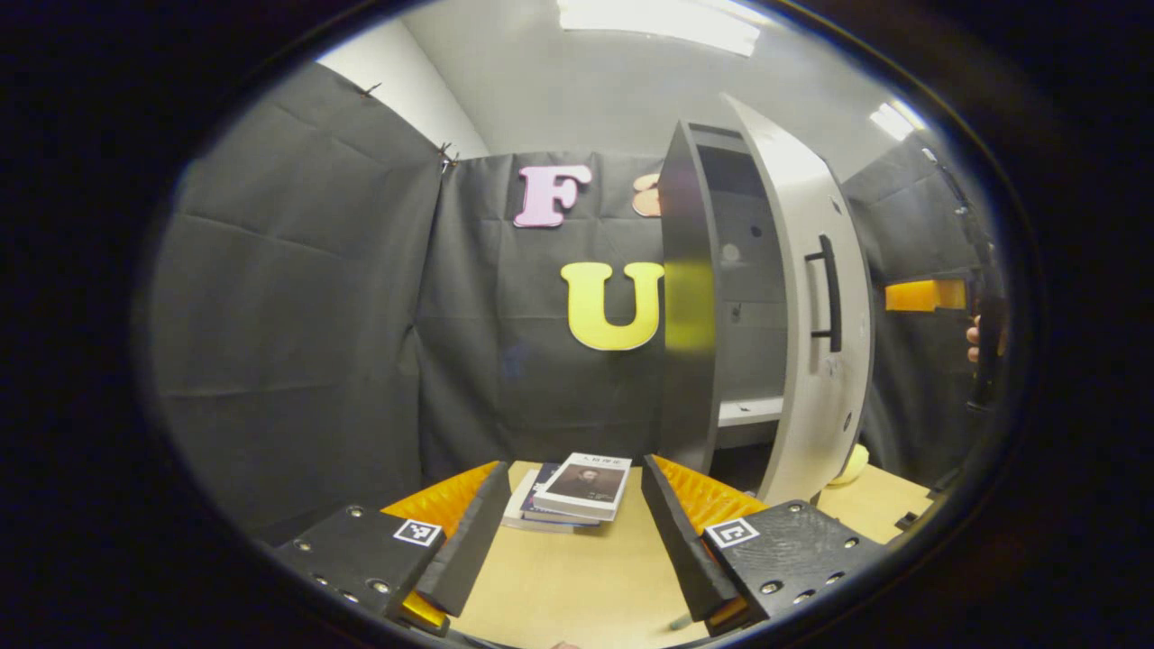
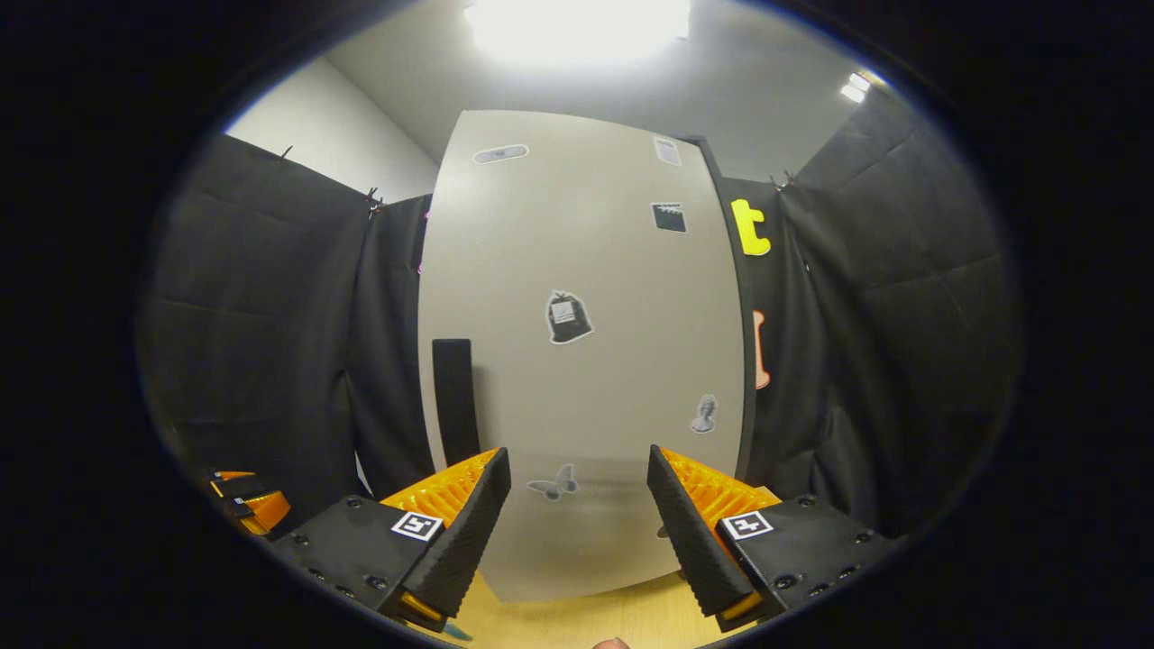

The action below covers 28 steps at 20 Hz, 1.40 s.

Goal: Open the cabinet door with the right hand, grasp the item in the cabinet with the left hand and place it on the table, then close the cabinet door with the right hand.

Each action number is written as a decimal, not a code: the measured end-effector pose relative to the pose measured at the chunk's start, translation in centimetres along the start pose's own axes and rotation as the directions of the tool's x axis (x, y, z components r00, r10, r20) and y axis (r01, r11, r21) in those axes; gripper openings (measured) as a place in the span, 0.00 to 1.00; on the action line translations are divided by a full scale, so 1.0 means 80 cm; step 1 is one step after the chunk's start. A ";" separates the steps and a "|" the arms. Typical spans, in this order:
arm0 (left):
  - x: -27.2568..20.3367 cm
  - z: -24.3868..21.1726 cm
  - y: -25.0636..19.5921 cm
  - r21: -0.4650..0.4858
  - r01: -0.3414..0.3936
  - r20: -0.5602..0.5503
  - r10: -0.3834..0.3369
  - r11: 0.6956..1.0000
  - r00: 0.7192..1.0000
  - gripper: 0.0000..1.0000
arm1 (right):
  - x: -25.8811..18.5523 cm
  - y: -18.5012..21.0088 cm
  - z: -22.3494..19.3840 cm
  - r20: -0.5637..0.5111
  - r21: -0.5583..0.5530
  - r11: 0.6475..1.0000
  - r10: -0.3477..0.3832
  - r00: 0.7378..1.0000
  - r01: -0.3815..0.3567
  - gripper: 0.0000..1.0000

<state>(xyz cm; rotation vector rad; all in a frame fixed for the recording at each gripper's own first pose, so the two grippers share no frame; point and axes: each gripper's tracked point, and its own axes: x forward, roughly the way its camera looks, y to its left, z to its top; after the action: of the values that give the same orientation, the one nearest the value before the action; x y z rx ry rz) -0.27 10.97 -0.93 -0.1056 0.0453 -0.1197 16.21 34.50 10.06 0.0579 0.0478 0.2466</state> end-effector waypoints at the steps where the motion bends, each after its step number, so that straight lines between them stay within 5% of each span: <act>1: 0.002 0.003 -0.014 0.003 0.003 0.001 -0.003 1.000 1.000 0.88 | -0.006 -0.014 0.000 -0.002 0.004 1.000 -0.005 1.000 0.005 0.96; 12: 0.012 0.066 -0.197 0.052 0.023 0.047 -0.026 0.998 0.999 0.88 | -0.057 -0.206 -0.015 -0.001 -0.002 0.998 -0.068 0.998 0.068 0.96; 17: 0.003 0.082 -0.247 0.078 -0.029 0.060 0.024 0.997 0.998 0.88 | -0.060 -0.261 -0.038 0.004 -0.021 0.998 -0.052 0.999 0.052 0.96; 28: -0.003 0.095 -0.230 0.085 -0.060 0.059 0.055 0.995 0.997 0.88 | -0.056 -0.254 -0.065 -0.002 -0.019 0.998 -0.053 0.999 0.053 0.96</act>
<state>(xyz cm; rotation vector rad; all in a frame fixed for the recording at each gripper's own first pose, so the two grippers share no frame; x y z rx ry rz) -2.23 -6.41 8.58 -0.0210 -0.0130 -0.0614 16.48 13.96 3.74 0.0379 0.0491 0.1937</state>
